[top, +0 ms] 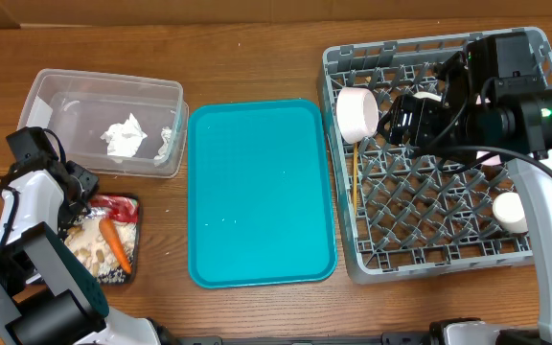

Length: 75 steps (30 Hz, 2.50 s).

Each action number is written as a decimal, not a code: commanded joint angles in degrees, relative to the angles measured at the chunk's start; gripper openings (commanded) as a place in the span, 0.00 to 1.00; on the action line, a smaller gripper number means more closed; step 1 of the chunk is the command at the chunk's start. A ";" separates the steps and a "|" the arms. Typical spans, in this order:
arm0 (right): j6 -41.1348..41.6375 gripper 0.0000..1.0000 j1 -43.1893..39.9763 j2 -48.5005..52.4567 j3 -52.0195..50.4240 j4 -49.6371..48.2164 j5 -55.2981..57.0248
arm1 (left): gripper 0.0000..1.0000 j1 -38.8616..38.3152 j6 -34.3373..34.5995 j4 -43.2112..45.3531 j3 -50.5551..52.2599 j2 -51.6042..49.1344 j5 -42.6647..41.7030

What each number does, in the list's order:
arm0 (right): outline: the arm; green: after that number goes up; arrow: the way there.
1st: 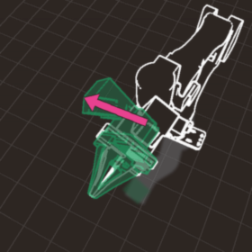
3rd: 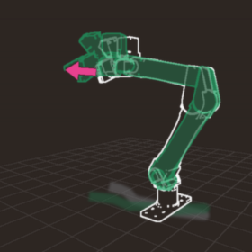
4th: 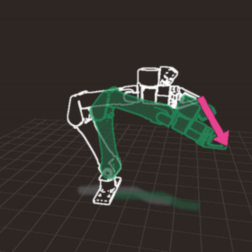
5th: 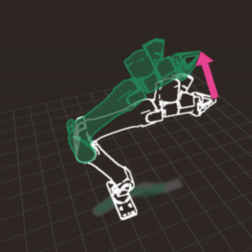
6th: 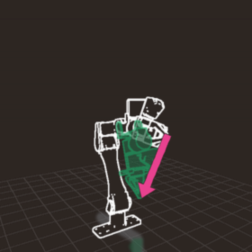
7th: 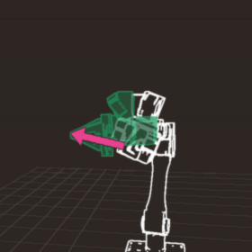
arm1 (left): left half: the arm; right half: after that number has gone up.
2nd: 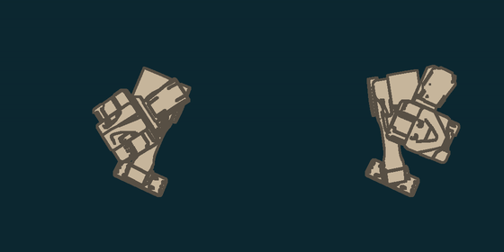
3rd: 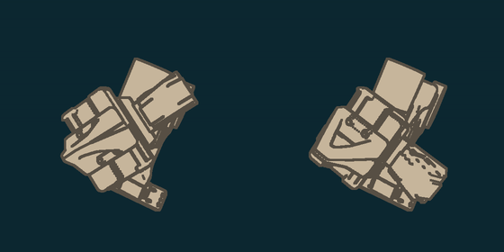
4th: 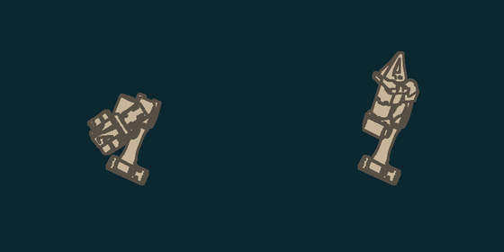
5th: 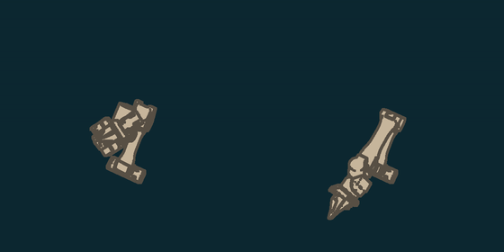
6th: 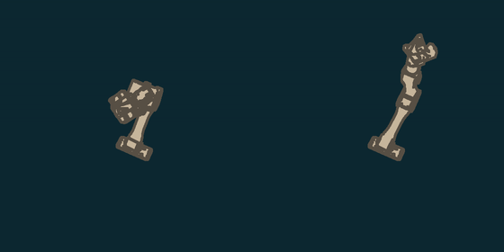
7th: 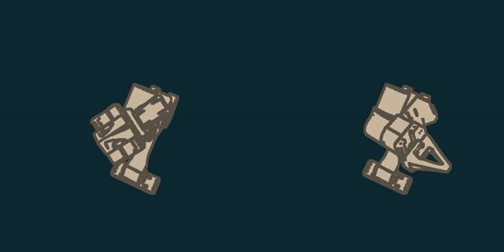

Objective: Sort waste into correct bins and load items into the dishwasher
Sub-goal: 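Lift the red wrapper with the left gripper and drop it into the clear bin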

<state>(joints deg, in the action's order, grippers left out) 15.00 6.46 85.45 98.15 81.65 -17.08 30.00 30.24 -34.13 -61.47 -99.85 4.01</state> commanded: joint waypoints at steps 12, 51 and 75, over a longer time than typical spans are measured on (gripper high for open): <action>-0.07 1.00 0.24 -0.46 0.48 0.20 0.50 | 0.04 -0.02 -0.48 -12.76 -8.90 -0.52 -2.38; -0.04 1.00 0.24 -0.46 0.48 -1.73 0.50 | 0.04 -0.02 -4.57 -21.73 -16.70 -0.28 -6.88; -0.04 1.00 0.24 -0.46 0.48 -1.31 0.50 | 0.27 -7.63 6.84 -2.69 -33.14 -1.77 -24.44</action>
<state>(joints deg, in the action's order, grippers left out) 15.00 6.48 85.45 98.15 80.14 -17.08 23.75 38.52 -36.01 -93.80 -100.64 -19.05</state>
